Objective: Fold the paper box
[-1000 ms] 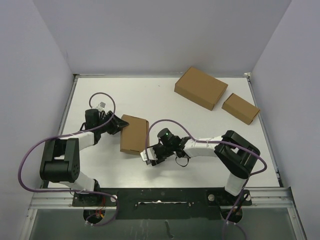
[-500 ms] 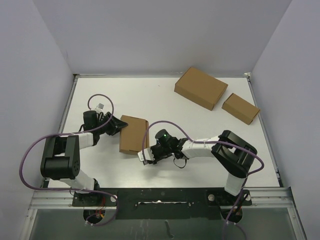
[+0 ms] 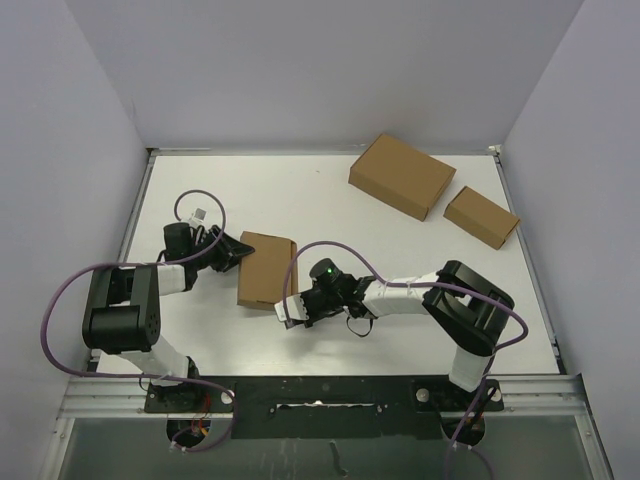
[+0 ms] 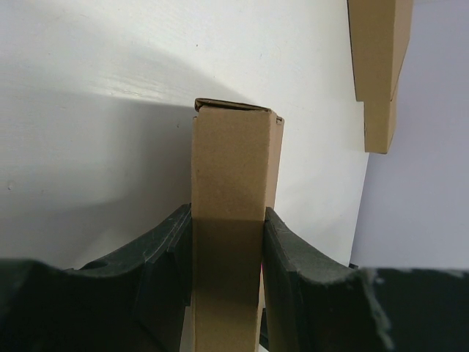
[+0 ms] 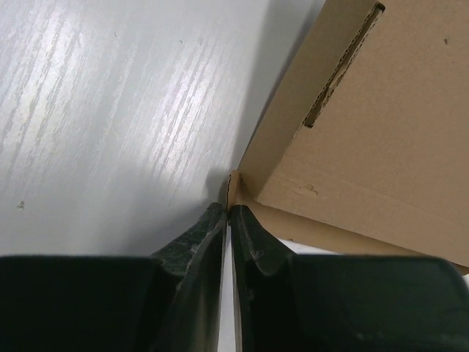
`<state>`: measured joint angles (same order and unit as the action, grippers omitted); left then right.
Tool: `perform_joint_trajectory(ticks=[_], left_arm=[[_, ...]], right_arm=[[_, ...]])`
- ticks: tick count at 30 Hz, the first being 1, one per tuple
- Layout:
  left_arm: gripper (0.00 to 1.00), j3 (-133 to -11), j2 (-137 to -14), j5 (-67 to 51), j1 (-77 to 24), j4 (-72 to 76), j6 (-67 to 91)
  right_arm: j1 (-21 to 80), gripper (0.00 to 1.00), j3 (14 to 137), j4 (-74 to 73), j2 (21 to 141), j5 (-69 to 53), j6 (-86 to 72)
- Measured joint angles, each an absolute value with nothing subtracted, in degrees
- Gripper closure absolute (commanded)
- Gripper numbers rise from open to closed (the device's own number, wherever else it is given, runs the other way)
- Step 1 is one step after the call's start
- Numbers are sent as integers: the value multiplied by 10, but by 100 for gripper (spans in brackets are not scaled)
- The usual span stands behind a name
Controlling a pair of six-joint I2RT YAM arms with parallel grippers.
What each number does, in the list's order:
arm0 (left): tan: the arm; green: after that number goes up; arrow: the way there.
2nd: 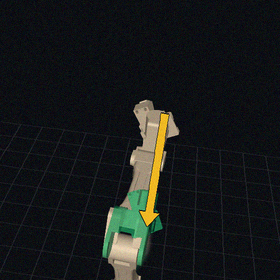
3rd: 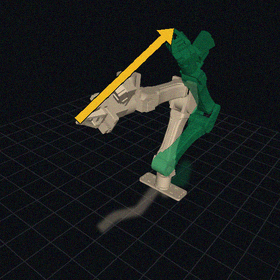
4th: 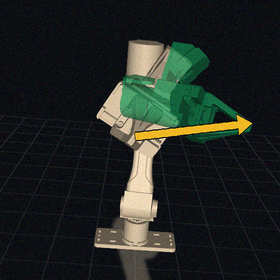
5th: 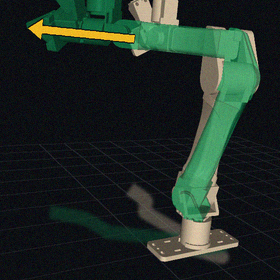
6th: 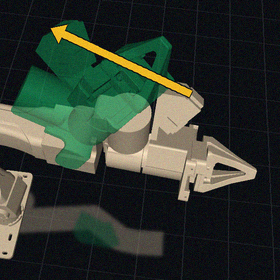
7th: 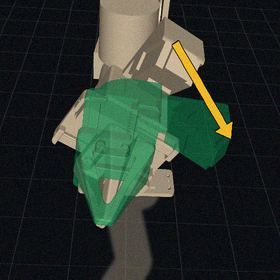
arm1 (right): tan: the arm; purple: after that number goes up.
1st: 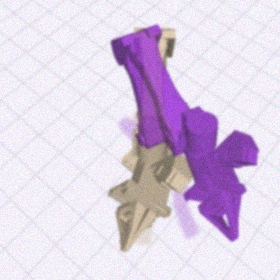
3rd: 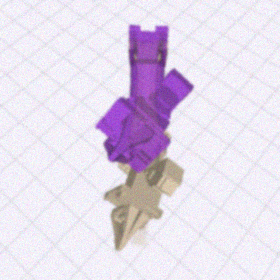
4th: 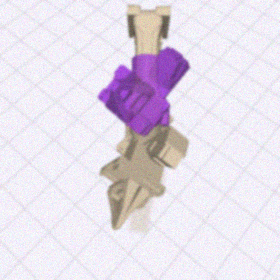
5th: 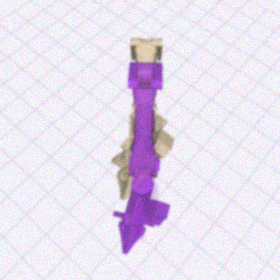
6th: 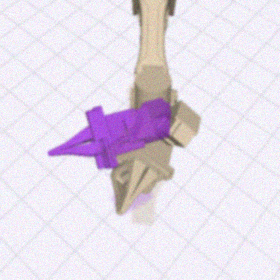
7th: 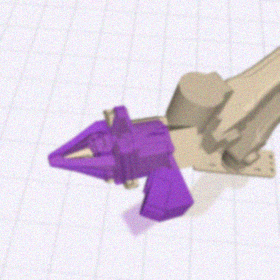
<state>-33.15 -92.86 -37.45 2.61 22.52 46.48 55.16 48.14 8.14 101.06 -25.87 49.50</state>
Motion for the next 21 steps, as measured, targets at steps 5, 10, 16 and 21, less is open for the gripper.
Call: perform_joint_trajectory(ticks=[5, 10, 16, 21], left_arm=[[87, -331, -933, -379, 28, 230, 465], [87, -331, -933, -379, 28, 230, 465], [87, -331, -933, -379, 28, 230, 465], [87, -335, -933, -380, 29, 223, 465]], right_arm=[[552, 83, 482, 81, 1011, -259, 491], [554, 83, 482, 81, 1011, -259, 490], [560, 85, 482, 82, 1011, -258, 481], [560, 92, 483, 86, 1011, -254, 474]])
